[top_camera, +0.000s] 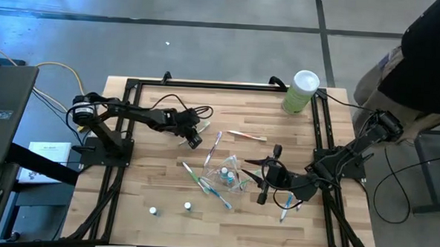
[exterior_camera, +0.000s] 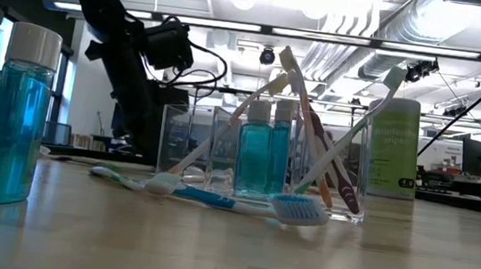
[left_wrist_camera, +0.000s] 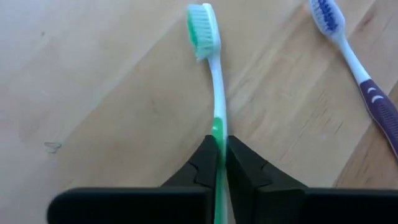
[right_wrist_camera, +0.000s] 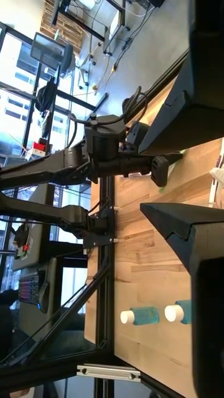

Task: Pick & Place toothbrushing station
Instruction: Put the green toothbrush into the transparent organizer

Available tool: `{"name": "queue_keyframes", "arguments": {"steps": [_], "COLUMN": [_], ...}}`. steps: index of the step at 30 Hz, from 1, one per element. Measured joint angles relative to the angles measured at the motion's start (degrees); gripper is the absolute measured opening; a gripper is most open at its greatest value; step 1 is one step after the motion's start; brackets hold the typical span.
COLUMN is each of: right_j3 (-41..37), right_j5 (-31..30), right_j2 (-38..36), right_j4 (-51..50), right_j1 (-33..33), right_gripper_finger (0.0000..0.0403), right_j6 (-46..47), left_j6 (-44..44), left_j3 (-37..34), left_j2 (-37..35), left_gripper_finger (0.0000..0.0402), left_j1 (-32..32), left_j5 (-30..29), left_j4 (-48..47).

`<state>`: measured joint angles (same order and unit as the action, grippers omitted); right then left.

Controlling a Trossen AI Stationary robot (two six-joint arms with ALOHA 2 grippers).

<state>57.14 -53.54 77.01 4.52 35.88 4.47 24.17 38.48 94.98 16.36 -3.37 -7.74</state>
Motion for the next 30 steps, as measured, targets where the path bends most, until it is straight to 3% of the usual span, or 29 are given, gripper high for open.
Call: {"name": "queue_keyframes", "arguments": {"steps": [18, 30], "right_j3": [0.02, 0.01], "right_j5": [-0.04, 0.09], "right_j2": [0.00, 0.00], "right_j4": [0.02, 0.04], "right_j1": [0.00, 0.00], "right_gripper_finger": [0.0112, 0.0087], "right_j6": [0.46, 0.46], "left_j6": [0.12, 0.32], "left_j3": [-0.50, -0.25], "left_j2": [-7.71, -5.23], "left_gripper_finger": [0.0002, 0.0002], "left_j1": [-5.48, -6.08], "left_j5": [-1.99, -0.85], "left_j4": [-3.68, -4.17]}}
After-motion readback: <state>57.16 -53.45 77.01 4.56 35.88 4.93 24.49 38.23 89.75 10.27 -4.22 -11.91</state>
